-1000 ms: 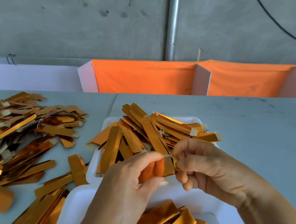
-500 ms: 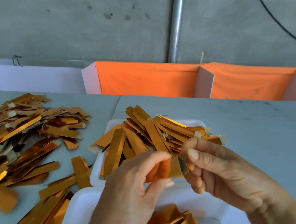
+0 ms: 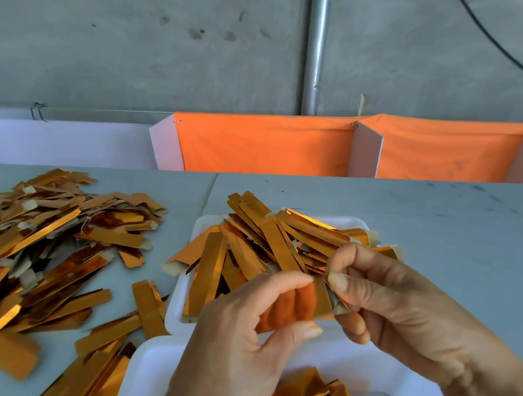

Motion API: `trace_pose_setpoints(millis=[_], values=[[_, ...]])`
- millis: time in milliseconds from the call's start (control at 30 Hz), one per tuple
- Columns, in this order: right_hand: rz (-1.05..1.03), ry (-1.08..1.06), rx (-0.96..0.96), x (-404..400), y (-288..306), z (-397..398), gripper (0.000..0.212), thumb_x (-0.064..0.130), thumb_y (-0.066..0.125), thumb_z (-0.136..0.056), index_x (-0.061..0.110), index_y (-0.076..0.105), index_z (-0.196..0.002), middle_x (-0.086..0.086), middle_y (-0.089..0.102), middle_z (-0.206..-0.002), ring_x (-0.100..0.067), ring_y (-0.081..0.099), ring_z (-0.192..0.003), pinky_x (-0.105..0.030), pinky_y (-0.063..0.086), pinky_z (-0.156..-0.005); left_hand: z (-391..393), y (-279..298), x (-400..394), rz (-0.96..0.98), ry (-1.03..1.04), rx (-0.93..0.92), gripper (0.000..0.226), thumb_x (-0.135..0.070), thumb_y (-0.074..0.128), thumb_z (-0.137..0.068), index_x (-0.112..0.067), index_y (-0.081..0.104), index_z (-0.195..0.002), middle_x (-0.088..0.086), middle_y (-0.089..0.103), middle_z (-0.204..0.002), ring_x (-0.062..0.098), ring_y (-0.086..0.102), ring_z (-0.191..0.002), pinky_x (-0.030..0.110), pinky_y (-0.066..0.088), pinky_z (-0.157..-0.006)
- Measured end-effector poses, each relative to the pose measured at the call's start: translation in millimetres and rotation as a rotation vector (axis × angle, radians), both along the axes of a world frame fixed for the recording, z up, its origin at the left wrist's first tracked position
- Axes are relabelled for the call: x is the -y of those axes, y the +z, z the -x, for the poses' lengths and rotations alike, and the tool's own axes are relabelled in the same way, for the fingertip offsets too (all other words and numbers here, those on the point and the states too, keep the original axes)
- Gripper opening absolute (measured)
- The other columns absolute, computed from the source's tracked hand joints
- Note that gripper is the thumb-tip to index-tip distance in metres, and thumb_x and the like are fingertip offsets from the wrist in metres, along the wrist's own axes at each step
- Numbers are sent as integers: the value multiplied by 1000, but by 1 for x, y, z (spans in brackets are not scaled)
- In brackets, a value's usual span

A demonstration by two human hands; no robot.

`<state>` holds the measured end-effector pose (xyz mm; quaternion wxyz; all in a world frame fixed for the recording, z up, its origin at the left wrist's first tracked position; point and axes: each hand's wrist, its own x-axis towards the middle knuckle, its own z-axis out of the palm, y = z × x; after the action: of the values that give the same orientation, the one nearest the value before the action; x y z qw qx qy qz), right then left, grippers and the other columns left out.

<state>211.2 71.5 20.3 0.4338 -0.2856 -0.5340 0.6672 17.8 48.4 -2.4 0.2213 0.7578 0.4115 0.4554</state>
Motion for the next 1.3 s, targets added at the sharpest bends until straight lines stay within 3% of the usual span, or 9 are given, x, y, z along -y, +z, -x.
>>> trace_pose_setpoints(millis=[133, 300, 467, 667, 800, 900, 1033, 1300], values=[[-39, -52, 41, 1, 0, 5, 11, 17, 78, -75, 14, 67, -77, 0, 55, -60, -11, 51, -44, -18, 44, -45, 1, -2, -1, 19, 4, 11, 44, -38, 72, -74, -59, 52, -108, -36, 61, -97, -11, 57, -95, 6, 46, -74], [20, 85, 4, 4, 4, -3, 40, 20, 88, -63, 10, 69, -97, -8, 61, -73, -15, 62, -58, -22, 53, -54, 0, -1, -1, 55, 2, 34, 42, -40, 69, -70, -55, 56, -107, -33, 63, -97, -11, 58, -97, 2, 42, -73], [-5, 80, 70, 4, 6, -4, 31, 8, 80, -67, 11, 69, -96, -7, 60, -74, -16, 61, -55, -23, 52, -53, 0, 0, -1, 70, -12, 48, 42, -41, 67, -68, -58, 56, -105, -33, 64, -96, -11, 58, -95, 2, 42, -71], [2, 77, 67, 6, 7, -4, 44, 18, 90, -60, 12, 69, -98, -8, 60, -67, -20, 64, -56, -23, 53, -53, 0, 2, 0, 52, -22, 31, 43, -43, 66, -69, -59, 54, -106, -33, 63, -96, -10, 58, -96, 4, 43, -73], [47, 115, 33, 7, 10, -3, 38, 26, 83, -70, 10, 67, -100, -10, 61, -73, -22, 65, -65, -26, 55, -58, 2, 1, 0, 66, -23, 35, 42, -43, 66, -68, -58, 55, -106, -33, 63, -96, -9, 58, -96, 5, 44, -75], [39, 99, 30, 8, 11, -2, 24, 18, 70, -81, 6, 66, -101, -13, 59, -71, -21, 63, -61, -27, 54, -55, 3, 1, -1, 72, -27, 37, 42, -43, 66, -68, -58, 56, -105, -31, 64, -93, -8, 59, -93, 5, 44, -72], [16, 43, 53, 7, 11, 0, 19, 6, 70, -77, 8, 68, -96, -12, 58, -67, -20, 62, -55, -26, 53, -51, 3, -1, -2, 55, -23, 17, 43, -40, 68, -68, -57, 55, -106, -31, 64, -91, -6, 60, -90, 5, 45, -71], [-16, -78, 122, 7, 10, 8, 14, 2, 65, -71, 10, 68, -83, -12, 59, -62, -19, 60, -49, -23, 50, -46, 6, -3, -4, -48, 47, -86, 46, -40, 69, -68, -59, 51, -107, -35, 59, -94, -5, 57, -92, 10, 45, -79]])
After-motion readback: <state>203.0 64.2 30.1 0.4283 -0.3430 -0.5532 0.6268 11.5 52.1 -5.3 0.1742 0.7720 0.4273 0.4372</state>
